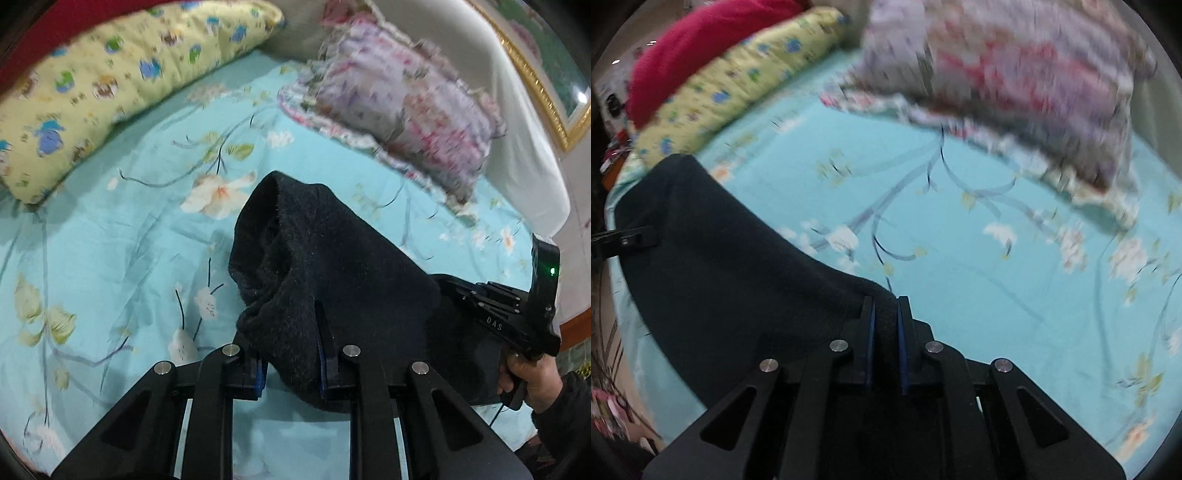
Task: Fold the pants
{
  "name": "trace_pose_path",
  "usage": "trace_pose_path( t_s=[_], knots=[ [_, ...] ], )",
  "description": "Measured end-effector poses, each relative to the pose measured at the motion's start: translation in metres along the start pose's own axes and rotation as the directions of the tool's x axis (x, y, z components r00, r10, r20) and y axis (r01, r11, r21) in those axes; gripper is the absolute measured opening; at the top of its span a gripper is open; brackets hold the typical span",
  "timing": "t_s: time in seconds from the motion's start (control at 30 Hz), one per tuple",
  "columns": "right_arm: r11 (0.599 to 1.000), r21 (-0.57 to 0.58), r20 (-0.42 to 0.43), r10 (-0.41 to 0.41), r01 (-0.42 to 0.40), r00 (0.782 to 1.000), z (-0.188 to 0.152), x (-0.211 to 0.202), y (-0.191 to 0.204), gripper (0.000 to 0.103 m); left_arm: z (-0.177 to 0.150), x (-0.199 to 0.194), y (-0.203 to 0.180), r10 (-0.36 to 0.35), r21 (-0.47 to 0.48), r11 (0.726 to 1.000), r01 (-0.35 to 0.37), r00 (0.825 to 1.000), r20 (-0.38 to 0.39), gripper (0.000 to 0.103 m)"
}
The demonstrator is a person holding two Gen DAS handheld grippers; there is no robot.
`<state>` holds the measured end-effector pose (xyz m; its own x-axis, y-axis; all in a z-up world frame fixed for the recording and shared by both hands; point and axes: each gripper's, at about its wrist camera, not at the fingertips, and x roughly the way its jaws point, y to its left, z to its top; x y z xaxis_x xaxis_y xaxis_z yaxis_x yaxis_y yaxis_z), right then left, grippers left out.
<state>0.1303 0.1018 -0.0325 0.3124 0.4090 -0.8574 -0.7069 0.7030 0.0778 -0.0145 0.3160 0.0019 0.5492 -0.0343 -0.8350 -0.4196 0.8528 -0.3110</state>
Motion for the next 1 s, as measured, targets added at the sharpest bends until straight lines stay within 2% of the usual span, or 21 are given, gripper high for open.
trace_pose_path(
  t_s=[0.07,0.1,0.13,0.2,0.27,0.43,0.57,0.73,1.0],
  knots=[
    [0.999,0.038,-0.005,-0.022,0.022,1.0,0.001,0.01,-0.003,0.023,0.001,0.017,0.012,0.023,0.009,1.0,-0.022,0.998,-0.052,0.023],
    [0.998,0.051,0.008,-0.039,0.039,0.999,0.002,0.009,-0.004,0.031,-0.001,0.019,0.014,0.02,0.01,1.0,-0.019,0.998,-0.063,0.028],
    [0.996,0.066,0.015,-0.057,0.056,0.998,0.004,0.006,-0.007,0.034,0.0,0.018,0.017,0.026,0.013,1.0,-0.026,0.997,-0.066,0.031],
    [0.994,0.094,0.028,-0.064,0.061,0.998,0.002,-0.005,-0.011,0.035,-0.002,0.007,0.02,0.073,0.03,0.997,-0.072,0.996,-0.043,0.043],
    [0.989,0.132,0.054,-0.07,0.062,0.996,-0.001,-0.024,-0.02,0.035,-0.003,-0.005,0.022,0.099,0.025,0.995,-0.099,0.995,-0.019,0.05],
    [0.968,0.252,0.117,-0.03,0.0,0.993,-0.024,-0.072,-0.039,0.035,-0.002,-0.038,0.021,0.104,-0.019,0.994,-0.104,0.994,0.031,0.05],
    [0.948,0.319,0.134,-0.023,-0.021,0.991,-0.057,-0.102,-0.047,0.035,0.0,-0.048,-0.005,0.065,0.024,0.998,-0.066,0.997,0.04,0.051],
    [0.921,0.389,0.13,-0.045,-0.009,0.991,-0.098,-0.129,-0.057,0.035,0.0,-0.038,-0.053,0.012,0.129,0.992,-0.013,1.0,0.012,0.052],
    [0.845,0.535,0.129,-0.098,0.014,0.987,-0.162,-0.162,-0.081,0.035,-0.01,-0.016,-0.133,-0.078,0.277,0.956,0.096,0.994,-0.076,0.057]
  ],
)
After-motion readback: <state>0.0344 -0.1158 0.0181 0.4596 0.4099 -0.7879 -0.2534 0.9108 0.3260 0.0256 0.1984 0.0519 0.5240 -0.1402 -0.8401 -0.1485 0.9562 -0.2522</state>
